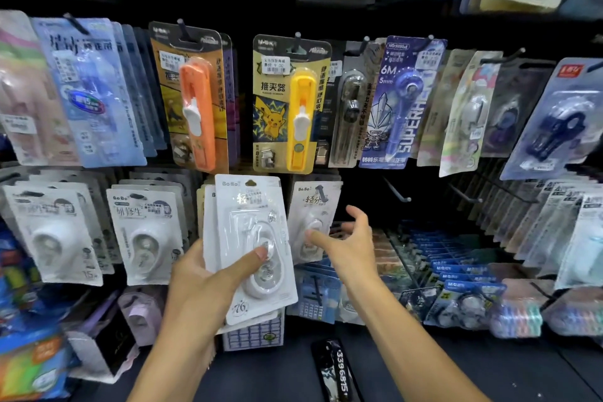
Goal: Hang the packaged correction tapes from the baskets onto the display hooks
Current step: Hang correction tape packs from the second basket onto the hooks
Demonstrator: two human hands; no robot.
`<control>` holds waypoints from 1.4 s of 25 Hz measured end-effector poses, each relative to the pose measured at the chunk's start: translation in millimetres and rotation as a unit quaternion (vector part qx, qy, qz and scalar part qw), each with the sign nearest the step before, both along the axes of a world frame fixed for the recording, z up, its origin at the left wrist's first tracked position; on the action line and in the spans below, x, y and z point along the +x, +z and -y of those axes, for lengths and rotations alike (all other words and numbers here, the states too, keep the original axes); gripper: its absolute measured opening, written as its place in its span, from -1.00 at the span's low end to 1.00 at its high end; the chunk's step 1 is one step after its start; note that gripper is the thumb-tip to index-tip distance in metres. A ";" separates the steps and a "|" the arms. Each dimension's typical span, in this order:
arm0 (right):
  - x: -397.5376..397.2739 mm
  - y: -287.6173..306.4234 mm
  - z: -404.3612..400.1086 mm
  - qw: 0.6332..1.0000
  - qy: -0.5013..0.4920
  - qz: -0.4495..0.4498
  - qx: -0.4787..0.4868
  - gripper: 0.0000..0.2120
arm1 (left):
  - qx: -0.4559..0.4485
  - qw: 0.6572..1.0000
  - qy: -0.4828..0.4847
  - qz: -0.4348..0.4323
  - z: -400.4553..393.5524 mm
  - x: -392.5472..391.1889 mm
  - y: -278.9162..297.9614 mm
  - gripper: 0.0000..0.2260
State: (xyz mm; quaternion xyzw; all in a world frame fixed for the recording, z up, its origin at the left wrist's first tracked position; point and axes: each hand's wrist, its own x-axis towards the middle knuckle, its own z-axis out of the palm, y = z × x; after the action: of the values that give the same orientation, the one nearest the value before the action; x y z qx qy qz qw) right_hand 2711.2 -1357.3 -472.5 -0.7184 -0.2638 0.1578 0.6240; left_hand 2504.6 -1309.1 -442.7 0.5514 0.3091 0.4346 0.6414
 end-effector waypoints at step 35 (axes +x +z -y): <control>10.1 21.1 155.3 0.993 -0.082 -0.069 0.054 -0.68 | -0.029 0.986 -0.165 0.007 33.5 45.7 -2.2 -0.45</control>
State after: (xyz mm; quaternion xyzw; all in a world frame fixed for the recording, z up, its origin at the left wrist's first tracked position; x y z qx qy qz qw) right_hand 2721.3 -1512.6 -451.4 -0.6905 -0.1689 0.1408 0.6892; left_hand 2550.3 -1342.6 -444.9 0.5731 0.2218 0.3173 0.7223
